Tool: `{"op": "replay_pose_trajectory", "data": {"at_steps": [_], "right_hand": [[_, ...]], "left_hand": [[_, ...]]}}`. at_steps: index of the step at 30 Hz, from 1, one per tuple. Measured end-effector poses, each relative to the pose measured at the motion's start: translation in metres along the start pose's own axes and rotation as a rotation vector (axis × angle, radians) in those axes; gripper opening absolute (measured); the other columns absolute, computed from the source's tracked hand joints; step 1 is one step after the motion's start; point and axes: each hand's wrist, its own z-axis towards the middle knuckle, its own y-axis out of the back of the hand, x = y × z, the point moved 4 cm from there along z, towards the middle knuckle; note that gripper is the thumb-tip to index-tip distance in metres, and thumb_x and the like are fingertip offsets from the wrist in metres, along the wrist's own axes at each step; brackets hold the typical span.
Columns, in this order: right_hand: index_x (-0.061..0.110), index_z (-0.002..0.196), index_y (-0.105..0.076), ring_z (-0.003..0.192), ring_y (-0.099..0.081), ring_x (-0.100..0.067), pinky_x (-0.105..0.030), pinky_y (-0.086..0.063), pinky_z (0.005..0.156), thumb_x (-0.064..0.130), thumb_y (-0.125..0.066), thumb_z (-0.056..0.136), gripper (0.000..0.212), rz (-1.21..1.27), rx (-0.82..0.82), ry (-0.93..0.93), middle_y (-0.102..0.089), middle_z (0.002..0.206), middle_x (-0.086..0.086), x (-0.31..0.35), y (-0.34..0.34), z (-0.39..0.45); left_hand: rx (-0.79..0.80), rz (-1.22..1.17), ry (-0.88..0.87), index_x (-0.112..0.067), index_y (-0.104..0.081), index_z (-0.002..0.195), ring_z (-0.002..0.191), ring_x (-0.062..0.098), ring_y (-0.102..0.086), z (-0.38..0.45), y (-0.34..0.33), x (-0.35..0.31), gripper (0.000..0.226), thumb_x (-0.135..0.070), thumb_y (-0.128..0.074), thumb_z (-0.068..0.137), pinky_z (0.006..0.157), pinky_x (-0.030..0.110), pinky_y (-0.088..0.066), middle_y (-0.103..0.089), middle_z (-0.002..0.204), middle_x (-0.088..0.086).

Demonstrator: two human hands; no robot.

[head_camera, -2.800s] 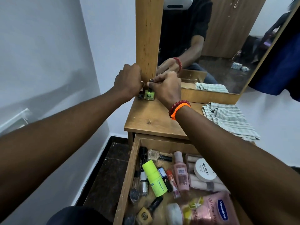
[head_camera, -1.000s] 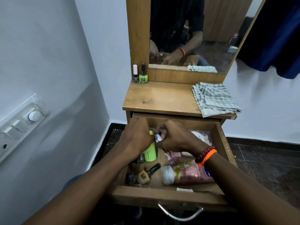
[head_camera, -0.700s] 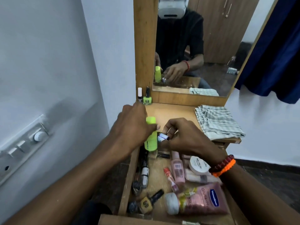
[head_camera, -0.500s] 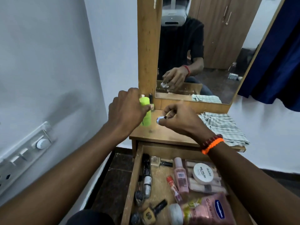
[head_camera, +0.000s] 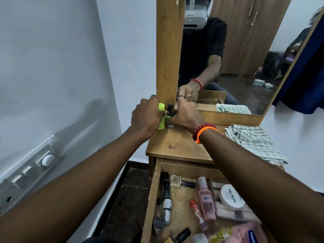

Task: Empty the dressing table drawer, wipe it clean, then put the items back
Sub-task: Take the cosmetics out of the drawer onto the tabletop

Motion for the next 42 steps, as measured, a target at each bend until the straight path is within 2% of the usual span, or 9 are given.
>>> {"op": "replay_pose_trajectory", "data": {"at_steps": [7, 13, 16, 19, 23, 28, 33, 37, 42], "right_hand": [[0.008, 0.128, -0.038, 0.099, -0.066, -0.038, -0.050, -0.062, 0.080, 0.023, -0.085, 0.076, 0.072, 0.018, -0.067, -0.005, -0.061, 0.111, -0.017, 0.001, -0.005, 0.000], [0.008, 0.126, -0.041, 0.093, -0.066, -0.029, -0.031, -0.057, 0.063, 0.024, -0.088, 0.074, 0.072, 0.039, -0.071, 0.026, -0.060, 0.103, -0.009, 0.004, 0.005, -0.009], [0.014, 0.113, -0.049, 0.080, -0.061, -0.019, -0.024, -0.040, 0.052, 0.030, -0.085, 0.074, 0.056, 0.039, -0.160, 0.083, -0.061, 0.091, 0.000, 0.003, 0.016, -0.037], [0.021, 0.094, -0.057, 0.072, -0.056, -0.014, -0.030, -0.043, 0.057, 0.029, -0.080, 0.079, 0.029, 0.103, -0.189, 0.161, -0.060, 0.078, 0.005, 0.000, 0.022, -0.093], [0.020, 0.080, -0.072, 0.062, -0.064, -0.004, -0.022, -0.050, 0.056, 0.015, -0.077, 0.080, 0.007, 0.099, 0.205, 0.185, -0.068, 0.069, 0.009, -0.011, 0.003, -0.167], [0.022, 0.092, -0.081, 0.072, -0.060, 0.012, -0.007, -0.043, 0.060, 0.006, -0.076, 0.078, 0.022, 0.003, 0.687, 0.196, -0.063, 0.073, 0.021, -0.033, -0.031, -0.236], [0.026, 0.104, -0.080, 0.096, -0.064, -0.005, -0.023, -0.056, 0.083, 0.009, -0.072, 0.075, 0.034, 0.027, 0.751, 0.198, -0.071, 0.106, 0.012, -0.033, -0.039, -0.244], [0.018, 0.109, -0.078, 0.093, -0.061, -0.008, -0.014, -0.050, 0.074, 0.008, -0.074, 0.080, 0.031, -0.065, 0.794, 0.174, -0.071, 0.110, 0.004, -0.030, -0.043, -0.240], [0.023, 0.093, -0.071, 0.097, -0.065, -0.017, -0.038, -0.058, 0.087, 0.012, -0.083, 0.075, 0.024, -0.111, 0.780, 0.121, -0.068, 0.103, 0.001, -0.031, -0.053, -0.236]], "left_hand": [[-0.023, 0.022, 0.016, -0.017, -0.036, 0.138, 0.098, 0.041, -0.065, 0.001, 0.000, -0.005, 0.067, -0.041, -0.074, 0.088, 0.076, 0.045, -0.055, -0.064, 0.115, 0.017], [0.016, -0.008, 0.060, -0.018, -0.035, 0.140, 0.101, 0.039, -0.066, -0.008, 0.003, -0.002, 0.078, -0.050, -0.077, 0.083, 0.080, 0.048, -0.058, -0.065, 0.118, 0.016], [-0.030, 0.019, 0.059, -0.016, -0.042, 0.134, 0.100, 0.035, -0.066, -0.031, 0.019, -0.002, 0.070, -0.052, -0.076, 0.084, 0.079, 0.046, -0.057, -0.066, 0.116, 0.012], [0.007, -0.052, 0.059, -0.024, -0.059, 0.113, 0.088, 0.027, -0.069, -0.078, 0.030, 0.001, 0.041, -0.049, -0.075, 0.084, 0.077, 0.043, -0.058, -0.071, 0.101, 0.005], [0.374, -0.073, 0.106, -0.030, -0.067, 0.085, 0.075, 0.024, -0.069, -0.150, 0.016, -0.009, 0.019, -0.044, -0.075, 0.076, 0.070, 0.042, -0.060, -0.068, 0.090, 0.003], [0.667, 0.144, 0.044, -0.023, -0.067, 0.099, 0.091, 0.027, -0.067, -0.201, 0.006, -0.028, 0.023, -0.032, -0.078, 0.082, 0.082, 0.045, -0.058, -0.061, 0.101, 0.004], [0.745, 0.252, -0.029, -0.021, -0.060, 0.108, 0.090, 0.021, -0.063, -0.219, 0.012, -0.029, 0.027, -0.022, -0.074, 0.086, 0.076, 0.037, -0.054, -0.060, 0.113, 0.004], [0.764, 0.300, -0.060, -0.017, -0.058, 0.114, 0.098, 0.026, -0.063, -0.223, 0.011, -0.032, 0.029, -0.019, -0.072, 0.088, 0.072, 0.034, -0.045, -0.058, 0.119, 0.008], [0.789, 0.358, -0.113, -0.013, -0.055, 0.115, 0.101, 0.029, -0.063, -0.221, 0.012, -0.035, 0.030, -0.012, -0.069, 0.090, 0.073, 0.035, -0.045, -0.056, 0.119, 0.010]]}}
